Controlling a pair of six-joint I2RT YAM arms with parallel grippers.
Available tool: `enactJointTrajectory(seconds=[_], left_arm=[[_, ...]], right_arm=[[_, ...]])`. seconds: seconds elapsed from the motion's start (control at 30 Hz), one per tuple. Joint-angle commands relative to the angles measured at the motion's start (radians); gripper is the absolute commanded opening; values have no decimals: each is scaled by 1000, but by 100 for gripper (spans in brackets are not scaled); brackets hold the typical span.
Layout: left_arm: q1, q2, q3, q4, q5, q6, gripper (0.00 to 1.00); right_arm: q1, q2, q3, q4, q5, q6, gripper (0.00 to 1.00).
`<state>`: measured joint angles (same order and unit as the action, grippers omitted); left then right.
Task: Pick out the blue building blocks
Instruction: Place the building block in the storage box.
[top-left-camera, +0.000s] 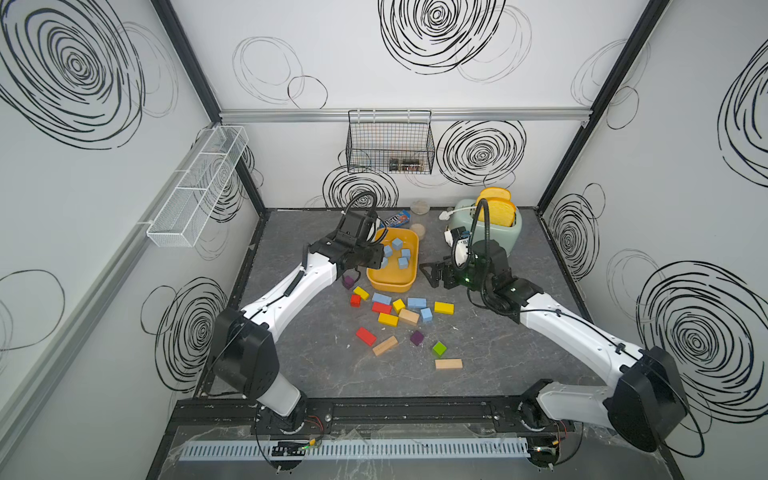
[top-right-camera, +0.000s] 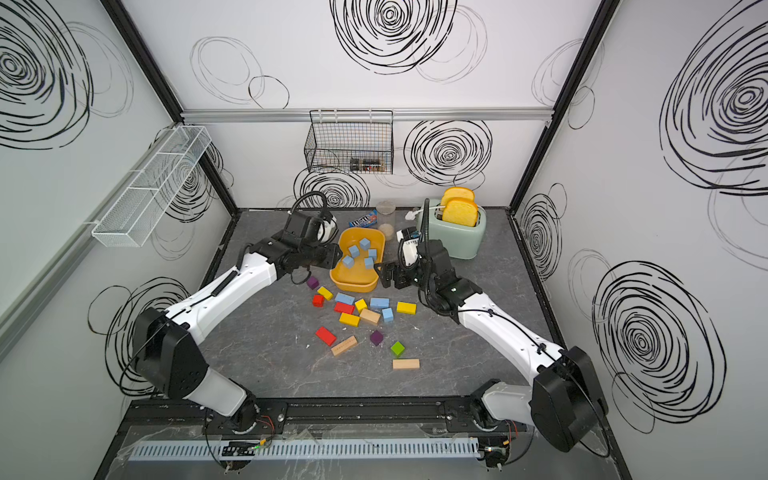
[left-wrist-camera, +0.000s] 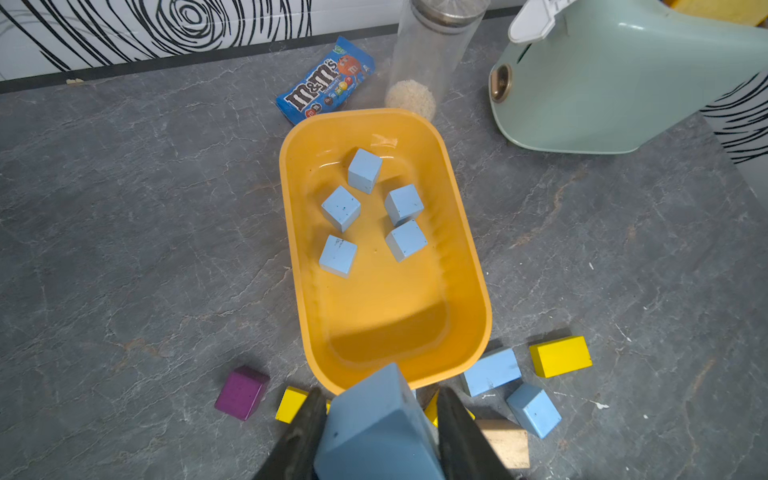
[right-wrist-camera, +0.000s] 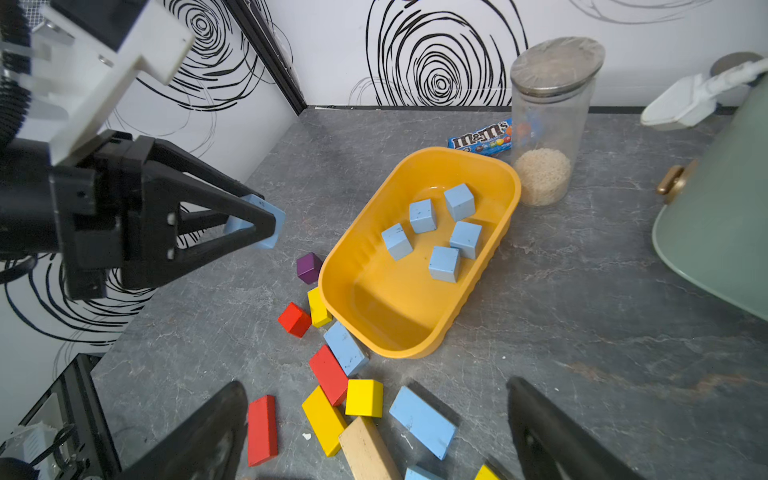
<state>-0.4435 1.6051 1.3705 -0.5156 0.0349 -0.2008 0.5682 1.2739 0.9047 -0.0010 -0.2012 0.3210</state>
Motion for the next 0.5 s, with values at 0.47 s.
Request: enactJointTrajectory(seconds=[0.47], left_arm=[[11,383,265,89,82,9,0]], right_arm=[[-76,147,35,13,-68,42,98]])
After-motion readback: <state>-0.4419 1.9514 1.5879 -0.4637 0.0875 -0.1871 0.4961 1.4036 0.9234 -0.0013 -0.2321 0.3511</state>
